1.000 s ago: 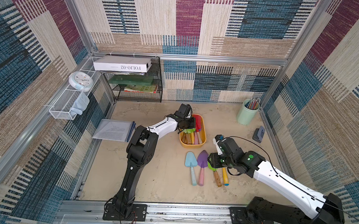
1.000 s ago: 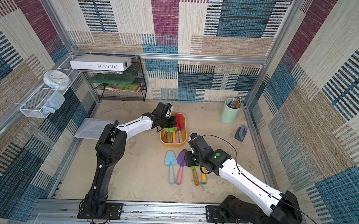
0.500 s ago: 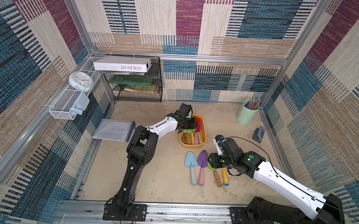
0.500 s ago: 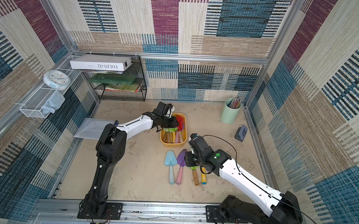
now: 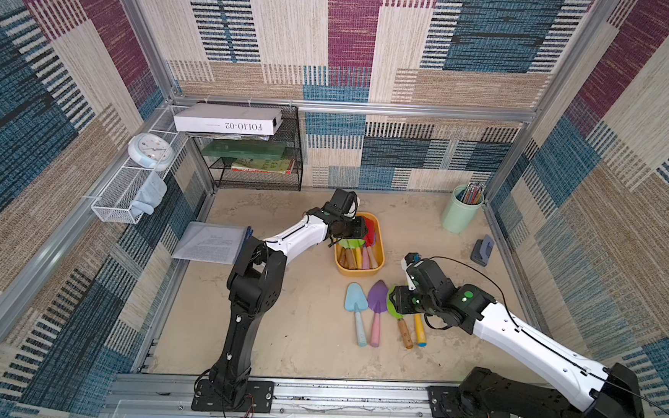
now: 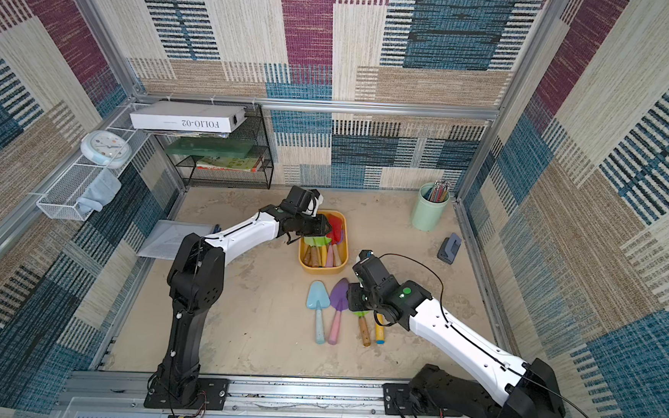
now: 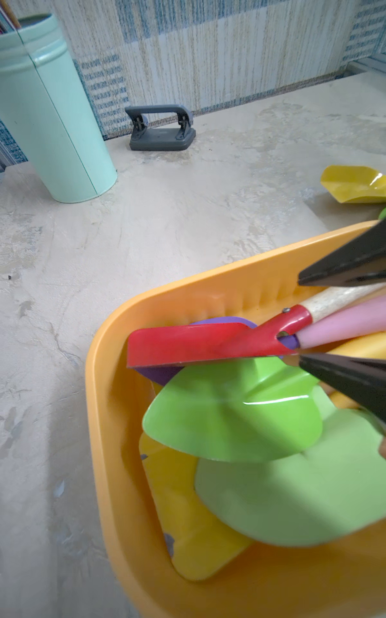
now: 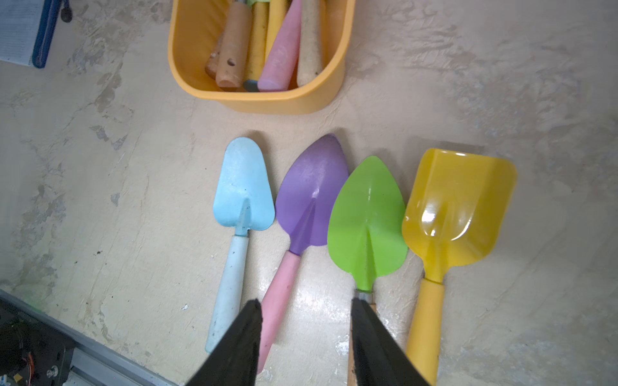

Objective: Put the shovel into the storage box
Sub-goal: Place the shovel in the storage box, then pick up the shovel from the center of the board.

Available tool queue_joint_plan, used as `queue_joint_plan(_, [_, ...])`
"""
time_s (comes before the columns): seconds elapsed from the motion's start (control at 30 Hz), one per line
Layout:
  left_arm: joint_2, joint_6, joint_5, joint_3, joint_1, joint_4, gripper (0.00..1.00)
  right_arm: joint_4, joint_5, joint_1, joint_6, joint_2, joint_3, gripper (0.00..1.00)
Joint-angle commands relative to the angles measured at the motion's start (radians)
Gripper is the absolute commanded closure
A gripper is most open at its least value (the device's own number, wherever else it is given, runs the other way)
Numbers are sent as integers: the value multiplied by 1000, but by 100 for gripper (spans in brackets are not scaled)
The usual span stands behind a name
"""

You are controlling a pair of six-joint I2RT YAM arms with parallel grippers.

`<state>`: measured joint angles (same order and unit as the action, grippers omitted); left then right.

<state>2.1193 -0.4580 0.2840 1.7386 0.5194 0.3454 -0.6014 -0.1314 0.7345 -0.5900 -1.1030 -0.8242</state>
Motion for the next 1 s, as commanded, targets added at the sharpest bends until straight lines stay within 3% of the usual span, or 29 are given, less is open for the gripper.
queue_joint_plan(0.0, [-53,16,2,-41,1,-10,63,-33,-67,-21,-59,3,19,53])
queue_joint_plan(0.17, [-152,-1,31,-164,2,-74,62,-45,-69,-62,-94,11,74,54])
queue_joint_plan(0.4, [-285,-58,103,-338,5,-174,53,-110,-95,-81,-159,9,138,55])
queue_joint_plan(0.67, [-417,-66,142,-429,39,-179,48,-189,-27,-80,-197,-37,157,55])
queue_joint_plan(0.97, [-552,-57,137,-508,71,-146,45,-148,7,-81,-240,-3,238,57])
